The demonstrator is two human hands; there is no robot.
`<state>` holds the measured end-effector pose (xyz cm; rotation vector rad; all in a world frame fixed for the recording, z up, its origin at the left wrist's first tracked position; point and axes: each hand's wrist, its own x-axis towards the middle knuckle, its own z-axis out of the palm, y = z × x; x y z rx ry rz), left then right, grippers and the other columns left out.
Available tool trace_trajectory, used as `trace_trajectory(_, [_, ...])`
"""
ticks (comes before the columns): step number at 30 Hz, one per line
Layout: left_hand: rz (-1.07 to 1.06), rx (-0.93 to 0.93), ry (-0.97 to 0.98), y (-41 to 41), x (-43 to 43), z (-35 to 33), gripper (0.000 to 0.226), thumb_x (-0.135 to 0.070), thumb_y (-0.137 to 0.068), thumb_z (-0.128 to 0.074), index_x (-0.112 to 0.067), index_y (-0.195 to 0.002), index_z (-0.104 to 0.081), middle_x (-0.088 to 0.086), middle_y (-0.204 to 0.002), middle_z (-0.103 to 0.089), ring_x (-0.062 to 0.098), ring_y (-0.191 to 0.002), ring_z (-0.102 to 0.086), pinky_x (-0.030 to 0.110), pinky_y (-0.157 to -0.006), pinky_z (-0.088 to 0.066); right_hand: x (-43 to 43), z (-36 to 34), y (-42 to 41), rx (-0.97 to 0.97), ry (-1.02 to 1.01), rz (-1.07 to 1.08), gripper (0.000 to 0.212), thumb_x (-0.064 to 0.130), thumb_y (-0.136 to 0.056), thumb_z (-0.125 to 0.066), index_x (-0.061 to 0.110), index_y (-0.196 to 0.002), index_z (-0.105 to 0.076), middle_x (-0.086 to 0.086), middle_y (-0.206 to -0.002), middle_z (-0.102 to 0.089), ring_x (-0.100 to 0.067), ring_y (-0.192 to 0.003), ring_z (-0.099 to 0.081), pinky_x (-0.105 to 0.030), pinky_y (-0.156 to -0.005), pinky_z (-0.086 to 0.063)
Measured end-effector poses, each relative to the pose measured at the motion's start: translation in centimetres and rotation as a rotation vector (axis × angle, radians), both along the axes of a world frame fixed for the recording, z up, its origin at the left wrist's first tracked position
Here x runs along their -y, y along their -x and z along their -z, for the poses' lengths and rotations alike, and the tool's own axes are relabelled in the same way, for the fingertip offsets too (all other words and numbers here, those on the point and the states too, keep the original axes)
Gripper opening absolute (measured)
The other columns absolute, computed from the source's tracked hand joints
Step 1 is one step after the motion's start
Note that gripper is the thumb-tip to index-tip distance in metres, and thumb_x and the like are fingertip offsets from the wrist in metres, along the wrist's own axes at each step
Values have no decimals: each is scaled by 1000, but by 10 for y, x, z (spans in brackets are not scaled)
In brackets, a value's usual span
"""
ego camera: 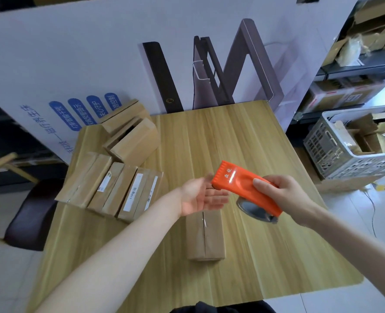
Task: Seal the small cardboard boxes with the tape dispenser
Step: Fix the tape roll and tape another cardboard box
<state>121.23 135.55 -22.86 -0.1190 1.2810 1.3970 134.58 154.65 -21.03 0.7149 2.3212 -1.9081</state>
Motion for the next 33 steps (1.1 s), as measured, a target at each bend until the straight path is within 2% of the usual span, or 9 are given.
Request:
trace_trajectory(4, [48,30,-54,-2,-3,-6,36,-19,-102,-28,-7,-105,-62,9,-95,-74,21,-86,-72,28,-74,-58,6,-4,8,52,57,12,37,44,-87,-65,9,-75,-71,-8,-59,-68,-16,-49,-60,-24,-42,-45])
trace_trajectory(8, [-79,25,-80,6,-2,-14,21,-10,-98,-45,-4,-96,-65,8,-85,-74,18,-74,-72,20,-59,-56,4,-6,16,120,151,85,41,49,-85,-65,9,-84,-73,-6,-65,-68,-13,-54,-59,-25,-52,-44])
trace_trajectory(12, [-106,-85,-116,10,2,-12,16,-5,-96,-51,-5,-100,-67,8,-87,-74,17,-76,-72,20,-66,-57,4,-5,20,170,389,232,38,49,-86,-65,11,-84,-73,-3,-59,-56,-14,-50,-51,-29,-52,-38])
trace_trajectory(17, [17,-326,-117,4,5,-9,17,-11,-92,-60,-10,-108,-67,4,-98,-73,15,-88,-70,27,-80,-56,12,-4,27,198,843,379,34,43,-92,-59,20,-72,-72,6,-59,-62,-5,-39,-54,-18,-38,-43])
trace_trajectory(20, [74,-359,-171,1,4,-13,38,-23,-79,-71,-13,-115,-65,1,-103,-72,14,-94,-68,23,-75,-53,17,-6,32,208,903,362,24,41,-88,-63,22,-78,-73,10,-58,-60,-5,-40,-57,-19,-42,-47])
trace_trajectory(23, [57,-403,-169,1,4,-14,46,-22,-69,-78,-15,-112,-66,1,-109,-71,15,-102,-67,23,-78,-53,20,-9,35,195,922,284,25,39,-80,-70,21,-96,-79,14,-72,-68,-4,-55,-66,-24,-54,-54])
trace_trajectory(26, [17,-427,-165,0,4,-15,41,-22,-66,-79,-16,-106,-70,1,-105,-73,13,-97,-68,22,-75,-54,22,-9,34,193,945,281,19,37,-79,-71,21,-76,-81,13,-66,-67,-6,-50,-65,-24,-51,-53])
trace_trajectory(28, [-3,-443,-169,-1,4,-15,38,-23,-67,-78,-15,-104,-71,3,-103,-73,15,-95,-69,24,-75,-54,21,-6,34,206,983,332,29,38,-87,-65,19,-71,-80,10,-64,-68,-8,-50,-66,-26,-49,-54])
trace_trajectory(33, [-24,-469,-160,-1,7,-22,43,-30,-72,-75,-10,-109,-69,8,-102,-73,21,-94,-70,26,-76,-55,21,-5,36,196,1032,394,37,36,-84,-72,22,-119,-71,8,-114,-72,-16,-88,-73,-38,-71,-59])
